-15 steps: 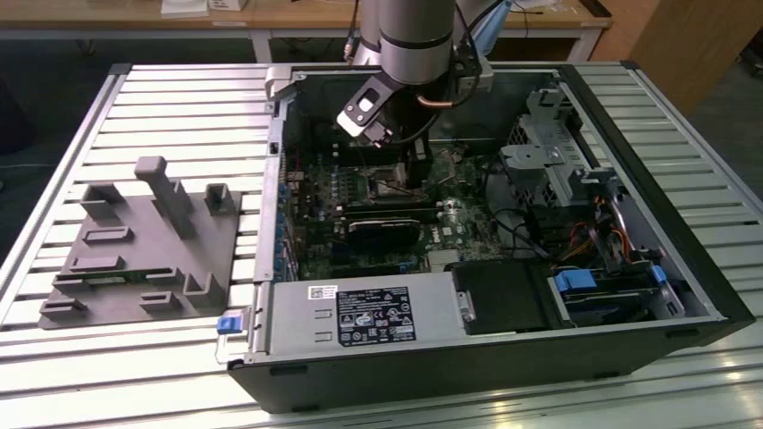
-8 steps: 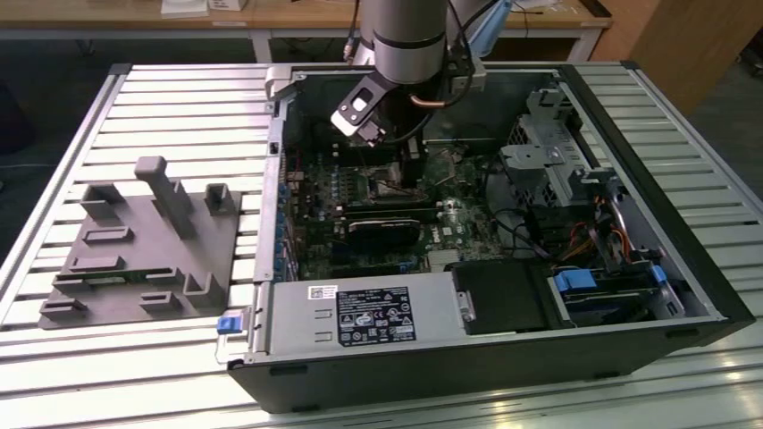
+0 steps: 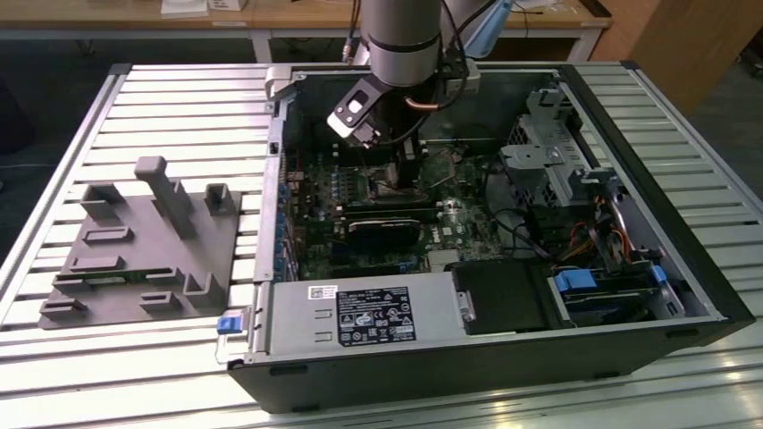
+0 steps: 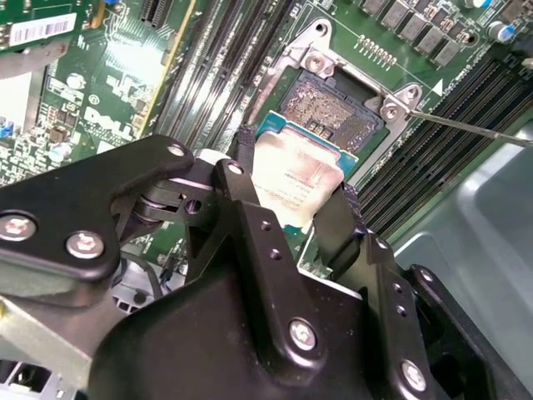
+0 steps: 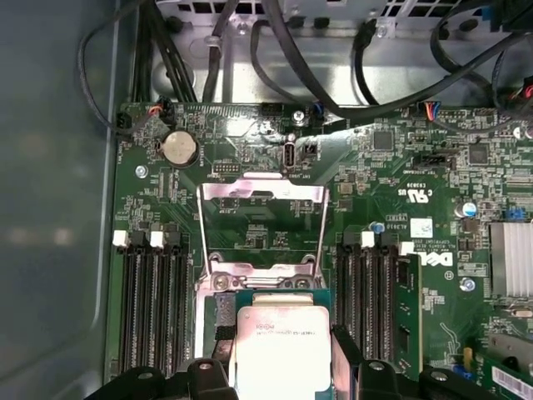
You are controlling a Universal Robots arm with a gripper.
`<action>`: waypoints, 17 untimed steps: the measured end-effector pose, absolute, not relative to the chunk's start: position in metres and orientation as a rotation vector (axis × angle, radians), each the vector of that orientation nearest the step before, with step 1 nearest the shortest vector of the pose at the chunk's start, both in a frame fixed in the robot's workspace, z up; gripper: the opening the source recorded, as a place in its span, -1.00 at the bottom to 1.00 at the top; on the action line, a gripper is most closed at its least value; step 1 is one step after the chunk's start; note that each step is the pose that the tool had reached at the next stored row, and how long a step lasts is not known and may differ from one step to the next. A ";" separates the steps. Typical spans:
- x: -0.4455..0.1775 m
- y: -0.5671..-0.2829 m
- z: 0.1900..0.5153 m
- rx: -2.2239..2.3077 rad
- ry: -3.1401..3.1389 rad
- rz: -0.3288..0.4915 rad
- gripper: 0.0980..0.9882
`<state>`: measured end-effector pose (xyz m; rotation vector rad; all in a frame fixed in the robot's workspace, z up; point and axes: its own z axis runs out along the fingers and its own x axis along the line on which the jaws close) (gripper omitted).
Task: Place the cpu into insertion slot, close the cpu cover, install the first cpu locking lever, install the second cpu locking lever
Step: 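Place the cpu into insertion slot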
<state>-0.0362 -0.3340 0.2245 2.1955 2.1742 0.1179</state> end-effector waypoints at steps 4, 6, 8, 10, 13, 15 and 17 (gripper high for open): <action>-0.037 -0.333 0.222 2.195 2.174 0.118 -0.01; -0.038 -0.332 0.221 2.195 2.174 0.118 -0.01; -0.038 -0.332 0.220 2.195 2.174 0.118 -0.01; -0.039 -0.331 0.219 2.196 2.174 0.118 -0.01; -0.039 -0.330 0.219 2.196 2.174 0.118 -0.01; -0.040 -0.330 0.218 2.196 2.175 0.119 -0.01; -0.041 -0.330 0.218 2.196 2.175 0.120 -0.01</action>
